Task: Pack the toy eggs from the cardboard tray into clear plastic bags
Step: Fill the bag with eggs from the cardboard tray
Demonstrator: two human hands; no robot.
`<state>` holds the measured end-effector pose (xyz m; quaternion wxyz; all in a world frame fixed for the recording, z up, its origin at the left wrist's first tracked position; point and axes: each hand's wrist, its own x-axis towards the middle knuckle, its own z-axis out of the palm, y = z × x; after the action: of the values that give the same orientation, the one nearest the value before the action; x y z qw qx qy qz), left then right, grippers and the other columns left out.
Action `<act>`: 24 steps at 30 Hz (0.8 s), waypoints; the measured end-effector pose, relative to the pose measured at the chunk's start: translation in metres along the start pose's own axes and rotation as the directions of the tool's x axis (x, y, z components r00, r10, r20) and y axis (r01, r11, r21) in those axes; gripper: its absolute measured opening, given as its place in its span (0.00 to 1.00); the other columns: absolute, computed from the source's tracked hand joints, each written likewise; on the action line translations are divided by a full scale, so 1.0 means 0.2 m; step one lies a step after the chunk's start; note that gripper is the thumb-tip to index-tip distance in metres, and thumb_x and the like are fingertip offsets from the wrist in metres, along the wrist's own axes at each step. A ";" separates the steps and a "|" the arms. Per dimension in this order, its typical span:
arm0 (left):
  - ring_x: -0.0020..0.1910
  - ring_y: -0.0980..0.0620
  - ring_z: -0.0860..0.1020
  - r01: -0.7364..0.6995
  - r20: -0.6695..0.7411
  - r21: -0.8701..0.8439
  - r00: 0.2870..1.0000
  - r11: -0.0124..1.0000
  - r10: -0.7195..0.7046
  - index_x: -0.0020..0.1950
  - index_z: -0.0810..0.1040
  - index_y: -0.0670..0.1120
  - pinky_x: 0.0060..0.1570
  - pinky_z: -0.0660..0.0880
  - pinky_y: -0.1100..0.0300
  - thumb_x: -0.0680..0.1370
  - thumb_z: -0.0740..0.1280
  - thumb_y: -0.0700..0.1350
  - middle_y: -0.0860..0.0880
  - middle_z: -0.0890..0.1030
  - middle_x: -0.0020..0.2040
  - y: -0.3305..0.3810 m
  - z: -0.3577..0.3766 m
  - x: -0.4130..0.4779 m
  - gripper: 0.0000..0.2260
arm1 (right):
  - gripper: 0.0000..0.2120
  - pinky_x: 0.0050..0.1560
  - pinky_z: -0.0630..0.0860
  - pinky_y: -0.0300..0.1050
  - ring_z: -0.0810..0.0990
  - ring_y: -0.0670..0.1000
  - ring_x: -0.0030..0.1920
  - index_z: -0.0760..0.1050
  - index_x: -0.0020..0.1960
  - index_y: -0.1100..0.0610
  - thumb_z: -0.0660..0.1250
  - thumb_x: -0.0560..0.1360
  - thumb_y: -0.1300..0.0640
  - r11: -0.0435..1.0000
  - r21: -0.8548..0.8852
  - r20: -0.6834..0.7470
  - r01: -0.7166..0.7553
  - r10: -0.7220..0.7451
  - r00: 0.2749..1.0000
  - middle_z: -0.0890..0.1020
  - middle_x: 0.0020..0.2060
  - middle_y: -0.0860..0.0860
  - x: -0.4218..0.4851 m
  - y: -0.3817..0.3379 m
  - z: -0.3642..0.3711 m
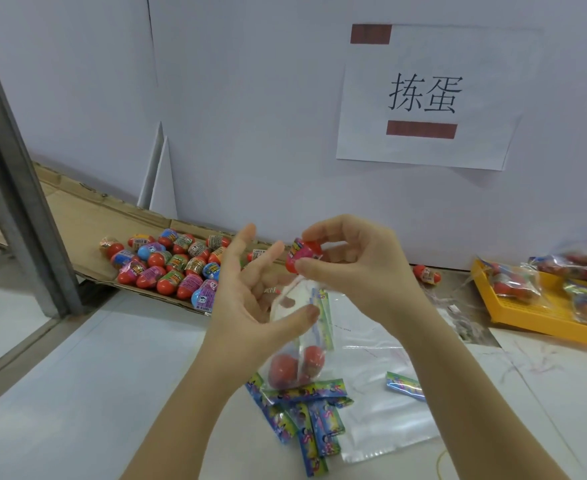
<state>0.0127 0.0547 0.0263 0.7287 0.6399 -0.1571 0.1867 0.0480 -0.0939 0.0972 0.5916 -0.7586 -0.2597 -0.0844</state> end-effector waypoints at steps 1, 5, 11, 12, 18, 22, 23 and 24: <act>0.61 0.57 0.78 0.044 0.030 0.034 0.999 0.998 -0.045 0.69 0.60 0.67 0.59 0.76 0.54 0.57 0.80 0.47 0.56 0.75 0.68 0.00 -0.01 0.00 0.47 | 0.13 0.45 0.83 0.49 0.84 0.53 0.38 0.80 0.43 0.49 0.77 0.66 0.65 1.000 -0.003 -0.003 -0.012 0.012 1.000 0.85 0.38 0.49 0.00 0.01 -0.01; 0.63 0.61 0.76 0.293 0.083 0.086 0.950 0.952 -0.300 0.66 0.57 0.70 0.64 0.74 0.51 0.52 0.86 0.43 0.55 0.68 0.73 -0.01 -0.06 0.00 0.55 | 0.12 0.47 0.82 0.54 0.85 0.54 0.40 0.81 0.43 0.48 0.79 0.65 0.62 0.998 -0.040 0.012 -0.057 0.058 0.998 0.85 0.39 0.48 0.00 0.03 -0.03; 0.60 0.57 0.79 0.213 0.037 0.025 0.976 0.977 -0.214 0.65 0.61 0.71 0.53 0.80 0.58 0.67 0.72 0.22 0.57 0.74 0.65 -0.03 -0.05 0.01 0.48 | 0.15 0.40 0.78 0.34 0.84 0.45 0.41 0.80 0.49 0.45 0.78 0.66 0.58 0.998 0.006 -0.033 -0.059 0.059 0.998 0.85 0.41 0.45 0.03 0.05 -0.15; 0.59 0.57 0.80 0.194 0.025 0.018 0.981 0.981 -0.195 0.65 0.62 0.70 0.56 0.79 0.58 0.68 0.70 0.22 0.57 0.74 0.64 -0.03 -0.04 0.02 0.47 | 0.16 0.42 0.78 0.34 0.84 0.44 0.42 0.80 0.50 0.45 0.78 0.66 0.57 0.998 0.017 -0.020 -0.064 0.065 0.998 0.85 0.42 0.45 0.03 0.06 -0.17; 0.56 0.51 0.82 0.126 0.005 -0.058 0.992 0.990 -0.126 0.66 0.63 0.67 0.50 0.80 0.62 0.73 0.66 0.23 0.53 0.75 0.66 0.01 -0.02 0.01 0.41 | 0.10 0.56 0.76 0.42 0.82 0.40 0.50 0.82 0.47 0.47 0.77 0.67 0.52 0.987 -0.098 0.153 -0.125 0.139 0.978 0.85 0.46 0.41 0.04 0.14 -0.09; 0.53 0.49 0.83 0.095 -0.029 -0.084 0.995 0.992 -0.098 0.67 0.64 0.64 0.48 0.79 0.63 0.74 0.65 0.25 0.51 0.76 0.66 0.01 -0.02 0.03 0.36 | 0.08 0.60 0.76 0.46 0.82 0.45 0.53 0.83 0.48 0.47 0.75 0.69 0.50 0.961 -0.059 0.278 -0.269 0.275 0.920 0.84 0.52 0.49 0.03 0.19 -0.06; 0.52 0.49 0.84 0.086 -0.038 -0.078 0.995 0.993 -0.090 0.67 0.65 0.63 0.49 0.80 0.62 0.73 0.66 0.27 0.51 0.76 0.65 0.01 -0.02 0.03 0.35 | 0.07 0.58 0.77 0.46 0.82 0.47 0.51 0.83 0.49 0.48 0.74 0.70 0.51 0.954 -0.045 0.326 -0.298 0.296 0.898 0.85 0.50 0.53 0.03 0.19 -0.07; 0.52 0.49 0.84 0.076 -0.046 -0.071 0.996 0.995 -0.080 0.67 0.66 0.62 0.50 0.80 0.61 0.73 0.67 0.28 0.51 0.77 0.65 0.01 -0.02 0.03 0.34 | 0.07 0.56 0.78 0.48 0.83 0.50 0.48 0.83 0.49 0.49 0.73 0.71 0.52 0.948 -0.033 0.365 -0.317 0.307 0.879 0.85 0.49 0.56 0.02 0.20 -0.07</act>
<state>0.0171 0.0598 0.0296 0.7607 0.6153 -0.1205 0.1680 0.0736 -0.1119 0.0690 0.5492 -0.7846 -0.2408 0.1578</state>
